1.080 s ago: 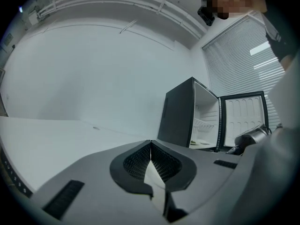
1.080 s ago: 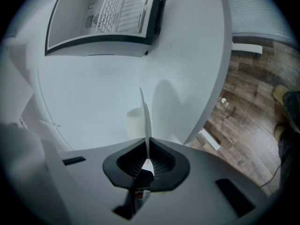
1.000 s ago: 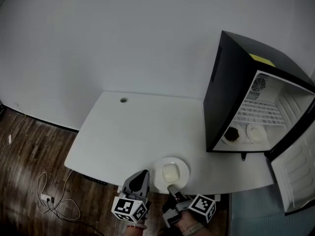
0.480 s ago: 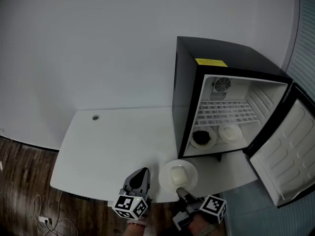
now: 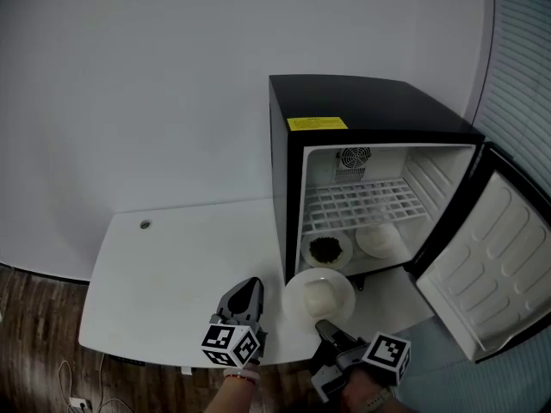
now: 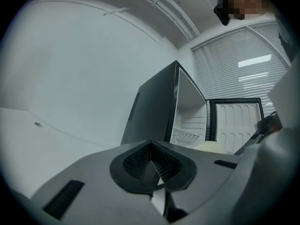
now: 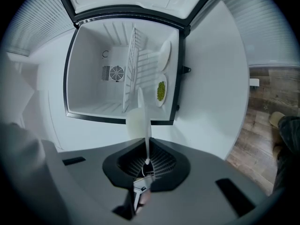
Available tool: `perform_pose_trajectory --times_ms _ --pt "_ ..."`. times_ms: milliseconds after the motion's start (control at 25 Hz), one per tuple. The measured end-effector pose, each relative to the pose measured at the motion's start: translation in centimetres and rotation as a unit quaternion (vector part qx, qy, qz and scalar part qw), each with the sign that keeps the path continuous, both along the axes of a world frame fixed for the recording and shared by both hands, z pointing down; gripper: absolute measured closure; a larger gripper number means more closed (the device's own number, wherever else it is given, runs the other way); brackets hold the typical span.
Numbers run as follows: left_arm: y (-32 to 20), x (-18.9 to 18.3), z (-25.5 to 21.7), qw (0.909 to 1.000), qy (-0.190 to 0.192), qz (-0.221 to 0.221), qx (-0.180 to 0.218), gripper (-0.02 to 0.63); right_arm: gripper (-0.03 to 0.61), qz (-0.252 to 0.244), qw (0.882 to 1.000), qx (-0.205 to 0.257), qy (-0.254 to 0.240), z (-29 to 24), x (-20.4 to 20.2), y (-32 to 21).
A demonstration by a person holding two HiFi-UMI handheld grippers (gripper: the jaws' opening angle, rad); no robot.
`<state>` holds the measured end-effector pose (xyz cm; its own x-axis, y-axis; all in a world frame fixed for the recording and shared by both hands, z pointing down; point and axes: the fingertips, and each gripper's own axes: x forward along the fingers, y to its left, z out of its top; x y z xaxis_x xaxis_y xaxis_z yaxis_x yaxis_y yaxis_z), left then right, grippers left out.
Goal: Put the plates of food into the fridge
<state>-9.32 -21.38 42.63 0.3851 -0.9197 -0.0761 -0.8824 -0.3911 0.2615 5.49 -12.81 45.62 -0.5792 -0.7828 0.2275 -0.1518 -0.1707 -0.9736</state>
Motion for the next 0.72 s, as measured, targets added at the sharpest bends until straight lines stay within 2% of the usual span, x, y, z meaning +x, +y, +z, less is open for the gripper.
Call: perform_pose_trajectory --times_ms 240,440,720 --pt "-2.9 1.6 -0.8 0.9999 -0.002 0.009 -0.005 0.606 0.565 0.000 1.000 0.012 -0.003 -2.8 1.9 -1.3" --pt "-4.6 2.4 -2.1 0.9999 -0.008 0.007 0.001 0.606 0.565 0.000 1.000 0.027 0.012 -4.8 3.4 -3.1" --pt "-6.8 2.9 -4.0 0.9999 -0.011 0.002 0.010 0.606 0.565 -0.001 0.999 0.046 0.013 -7.5 3.8 -6.5"
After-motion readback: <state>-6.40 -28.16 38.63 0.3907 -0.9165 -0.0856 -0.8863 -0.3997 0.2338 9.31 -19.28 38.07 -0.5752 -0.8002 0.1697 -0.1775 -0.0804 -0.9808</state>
